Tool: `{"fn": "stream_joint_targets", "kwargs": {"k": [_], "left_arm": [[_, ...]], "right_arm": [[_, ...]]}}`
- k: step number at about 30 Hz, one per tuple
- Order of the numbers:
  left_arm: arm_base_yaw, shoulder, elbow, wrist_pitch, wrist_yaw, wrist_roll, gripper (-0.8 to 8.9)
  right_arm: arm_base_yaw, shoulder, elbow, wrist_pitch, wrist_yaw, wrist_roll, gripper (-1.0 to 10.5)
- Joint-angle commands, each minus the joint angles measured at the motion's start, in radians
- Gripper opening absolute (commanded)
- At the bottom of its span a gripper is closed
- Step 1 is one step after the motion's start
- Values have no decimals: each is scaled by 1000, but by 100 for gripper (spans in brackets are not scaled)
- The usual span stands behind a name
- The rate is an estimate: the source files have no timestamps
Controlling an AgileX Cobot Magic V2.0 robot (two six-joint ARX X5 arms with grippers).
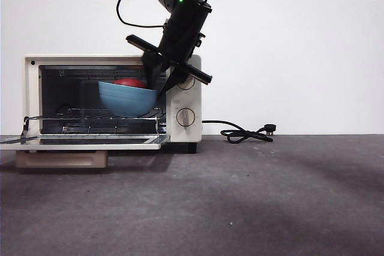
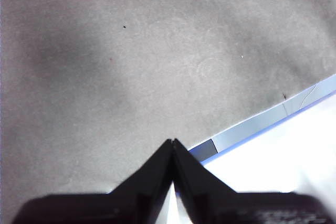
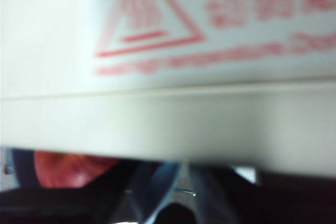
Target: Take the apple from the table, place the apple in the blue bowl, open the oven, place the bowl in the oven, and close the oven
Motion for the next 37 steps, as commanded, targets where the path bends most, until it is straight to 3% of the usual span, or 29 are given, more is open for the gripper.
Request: {"fn": "stream_joint_targets", "kwargs": {"k": [1, 14, 24, 32, 34, 37], "left_arm": [[-3, -3, -4, 3, -3, 16, -5], [-3, -2, -4, 11, -7, 18, -5], [-2, -2, -4, 23, -140, 35, -6], [-2, 42, -4, 59, -168, 53, -8], [0, 72, -4, 80, -175, 62, -8], [16, 126, -4, 112, -183, 79, -9]], "right_arm": [[2, 22, -1, 5, 8, 10, 257], [2, 14, 42, -62, 37, -66, 249], [8, 12, 284, -274, 145, -230, 249], [28, 12, 604, -473, 145, -415, 249], [40, 5, 658, -476, 105, -474, 247], [50, -41, 656, -477, 42, -504, 209]]}}
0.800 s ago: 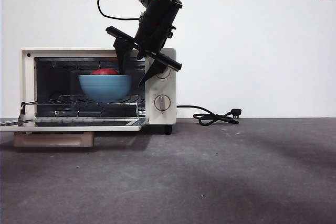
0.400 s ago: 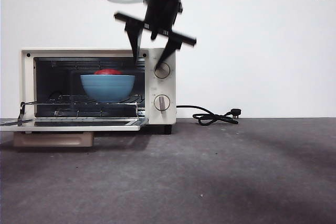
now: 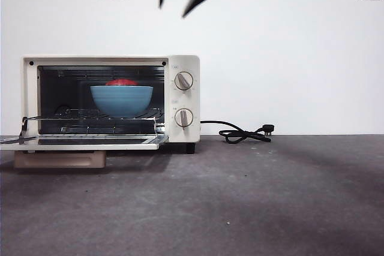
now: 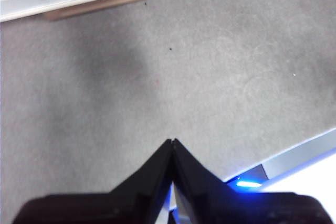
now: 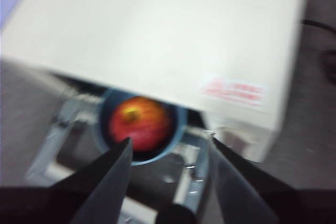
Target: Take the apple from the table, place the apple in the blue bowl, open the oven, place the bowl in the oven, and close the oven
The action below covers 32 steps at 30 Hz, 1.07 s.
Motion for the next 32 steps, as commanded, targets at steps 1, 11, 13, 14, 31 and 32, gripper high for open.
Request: {"fn": "stream_joint_targets", "kwargs": {"k": [1, 11, 13, 14, 31, 32], "left_arm": [[23, 51, -4, 31, -8, 29, -9], [293, 179, -4, 140, 117, 120, -9], [372, 199, -4, 162, 170, 139, -9], [415, 211, -4, 175, 202, 145, -9], [796, 584, -4, 372, 441, 132, -9], [798, 614, -4, 382, 439, 132, -9]], "right_arm": [[21, -33, 78, -27, -42, -89, 209], [95, -127, 62, -30, -50, -180, -4], [106, -162, 34, -31, -10, -180, -5], [112, -188, 6, -31, 28, -185, -5], [135, -937, -1250, -29, 260, -277, -1], [134, -977, -1316, -16, 269, -274, -1]]}}
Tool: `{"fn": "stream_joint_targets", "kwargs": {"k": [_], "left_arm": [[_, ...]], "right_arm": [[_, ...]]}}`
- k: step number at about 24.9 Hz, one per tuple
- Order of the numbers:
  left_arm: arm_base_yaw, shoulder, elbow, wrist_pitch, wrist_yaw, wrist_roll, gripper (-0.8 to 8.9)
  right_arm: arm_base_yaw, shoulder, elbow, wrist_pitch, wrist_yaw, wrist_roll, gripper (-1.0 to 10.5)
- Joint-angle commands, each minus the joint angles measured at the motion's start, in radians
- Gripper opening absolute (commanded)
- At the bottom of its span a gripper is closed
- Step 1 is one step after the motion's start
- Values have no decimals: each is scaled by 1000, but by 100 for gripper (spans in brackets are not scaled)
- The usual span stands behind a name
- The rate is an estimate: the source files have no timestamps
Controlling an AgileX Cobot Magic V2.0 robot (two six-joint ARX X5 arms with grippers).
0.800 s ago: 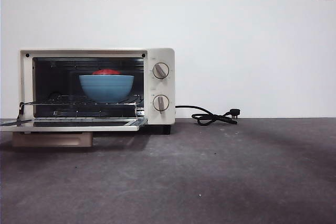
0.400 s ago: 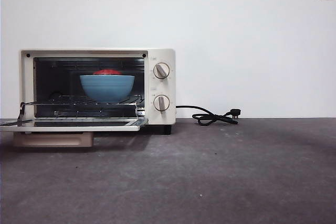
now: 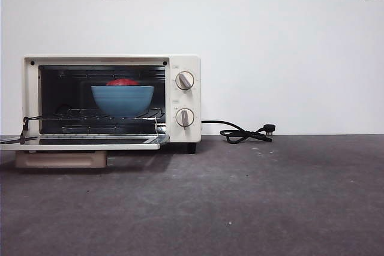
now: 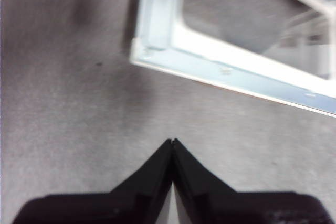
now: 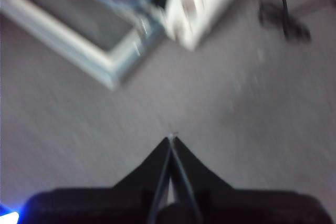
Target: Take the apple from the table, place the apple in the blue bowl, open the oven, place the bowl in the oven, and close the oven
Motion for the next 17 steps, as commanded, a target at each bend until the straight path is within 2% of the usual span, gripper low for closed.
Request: {"fn": "stream_joint_targets", "kwargs": {"k": [1, 4, 6, 9, 14, 17], "left_arm": [[10, 76, -4, 25, 3, -4, -9], [22, 167, -4, 58, 20, -9, -9], [34, 230, -4, 111, 77, -40, -9], [52, 293, -4, 196, 111, -119, -9], [55, 323, -4, 288, 112, -191, -9], [54, 329, -4, 347, 154, -248, -9]], "right_arm": [[1, -122, -209, 15, 19, -5, -1], [0, -296, -429, 185, 4, -2, -1], [0, -438, -581, 299, -15, 50, -1], [0, -612, -730, 331, -27, 133, -1], [0, -740, -805, 329, -27, 208, -1], [0, -764, -805, 311, -27, 237, -1]]}}
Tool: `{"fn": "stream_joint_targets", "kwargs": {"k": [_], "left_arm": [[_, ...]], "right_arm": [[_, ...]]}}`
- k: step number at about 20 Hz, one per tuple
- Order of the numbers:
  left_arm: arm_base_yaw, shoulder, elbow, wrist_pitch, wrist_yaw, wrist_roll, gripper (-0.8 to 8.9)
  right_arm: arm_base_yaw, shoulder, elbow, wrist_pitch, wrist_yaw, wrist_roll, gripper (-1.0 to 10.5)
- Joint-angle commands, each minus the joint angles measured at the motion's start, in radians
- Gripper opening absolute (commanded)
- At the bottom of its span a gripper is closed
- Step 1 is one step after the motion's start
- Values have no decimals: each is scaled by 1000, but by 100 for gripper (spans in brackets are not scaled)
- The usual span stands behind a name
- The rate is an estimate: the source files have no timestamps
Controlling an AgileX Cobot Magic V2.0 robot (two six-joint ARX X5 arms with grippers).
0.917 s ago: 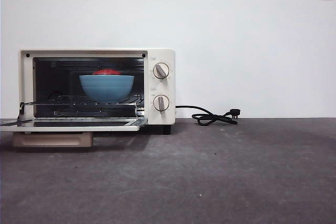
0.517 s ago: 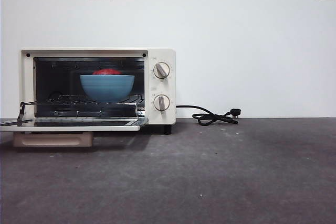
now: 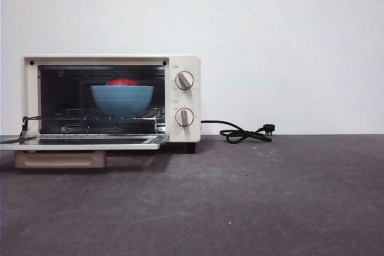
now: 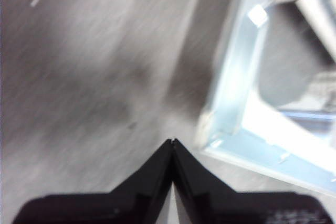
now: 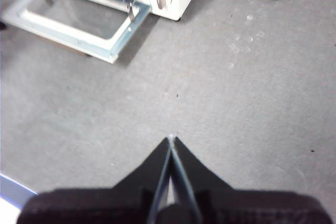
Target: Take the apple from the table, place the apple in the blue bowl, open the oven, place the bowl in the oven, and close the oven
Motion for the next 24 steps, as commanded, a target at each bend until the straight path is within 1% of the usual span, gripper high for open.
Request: {"fn": "stream_joint_targets", "kwargs": {"k": [1, 7, 10, 17, 19, 24], "left_arm": [[1, 15, -4, 23, 28, -49, -9], [-31, 15, -4, 32, 37, -49, -9], [-45, 15, -4, 64, 41, -77, -9], [-45, 15, -1, 125, 157, -149, -9], [-45, 15, 16, 125, 195, -155, -8], [-45, 15, 116, 110, 220, -186, -8]], "right_arm": [[0, -2, -11, -11, 0, 35, -1], [0, -1, -11, -4, 0, 35, -1], [0, -1, -11, -6, 0, 35, -1], [0, -1, -11, -6, 0, 35, -1], [0, -1, -11, -1, 0, 35, -1], [0, 0, -11, 56, 0, 35, -1]]}}
